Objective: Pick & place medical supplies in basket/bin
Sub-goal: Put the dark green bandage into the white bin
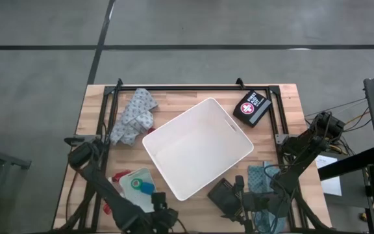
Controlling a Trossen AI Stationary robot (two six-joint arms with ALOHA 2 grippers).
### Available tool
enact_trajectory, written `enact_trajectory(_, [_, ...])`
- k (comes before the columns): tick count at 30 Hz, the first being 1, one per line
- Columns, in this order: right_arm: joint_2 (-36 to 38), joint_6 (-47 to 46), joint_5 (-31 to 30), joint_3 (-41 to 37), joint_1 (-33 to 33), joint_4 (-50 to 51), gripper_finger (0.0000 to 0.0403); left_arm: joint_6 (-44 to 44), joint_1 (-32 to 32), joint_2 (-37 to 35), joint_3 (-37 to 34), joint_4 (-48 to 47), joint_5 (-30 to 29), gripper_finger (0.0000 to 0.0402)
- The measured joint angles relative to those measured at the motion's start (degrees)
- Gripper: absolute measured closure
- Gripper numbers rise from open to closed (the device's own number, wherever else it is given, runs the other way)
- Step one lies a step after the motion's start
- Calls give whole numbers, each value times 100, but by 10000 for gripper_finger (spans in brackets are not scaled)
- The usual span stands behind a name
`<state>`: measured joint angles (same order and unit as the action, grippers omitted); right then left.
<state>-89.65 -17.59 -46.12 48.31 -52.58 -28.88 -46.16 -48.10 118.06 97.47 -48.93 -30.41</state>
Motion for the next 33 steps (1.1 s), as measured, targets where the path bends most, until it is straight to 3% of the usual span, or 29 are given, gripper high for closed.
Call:
enact_trajectory(7, [-2,1,1,0,0,0,74,-1866,-223,-54,656,-1820,0,196])
enact_trajectory(16, [-4,1,1,0,-1,0,74,-4172,-787,-302,566,-3027,-4,196])
enact_trajectory(33, [-4,1,0,0,-2,2,74,-4992,-1015,-305,-250,-2715,302,196])
